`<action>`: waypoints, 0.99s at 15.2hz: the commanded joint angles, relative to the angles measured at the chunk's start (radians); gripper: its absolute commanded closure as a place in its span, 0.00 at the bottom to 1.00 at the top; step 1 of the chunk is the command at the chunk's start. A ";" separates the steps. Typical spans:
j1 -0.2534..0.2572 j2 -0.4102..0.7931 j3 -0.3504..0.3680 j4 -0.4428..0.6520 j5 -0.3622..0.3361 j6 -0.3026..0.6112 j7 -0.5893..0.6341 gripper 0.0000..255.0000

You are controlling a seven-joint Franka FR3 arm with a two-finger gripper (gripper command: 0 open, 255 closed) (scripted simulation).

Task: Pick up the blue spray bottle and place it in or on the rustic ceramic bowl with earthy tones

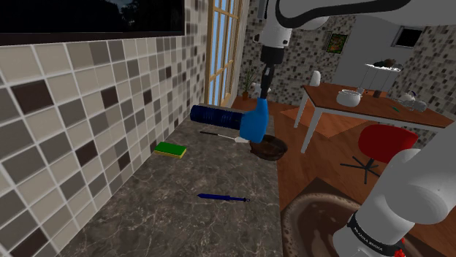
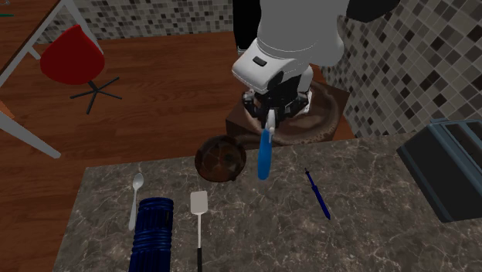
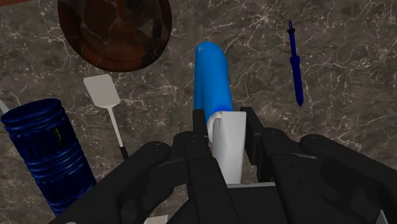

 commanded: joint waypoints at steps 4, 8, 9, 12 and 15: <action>-0.016 0.001 -0.027 0.069 -0.008 -0.069 -0.041 1.00; -0.049 0.012 -0.080 0.152 -0.022 -0.140 -0.124 1.00; -0.057 0.018 -0.093 0.176 -0.025 -0.158 -0.146 1.00; -0.080 0.043 -0.133 0.257 -0.033 -0.213 -0.210 1.00; -0.109 0.088 -0.182 0.372 -0.039 -0.282 -0.290 1.00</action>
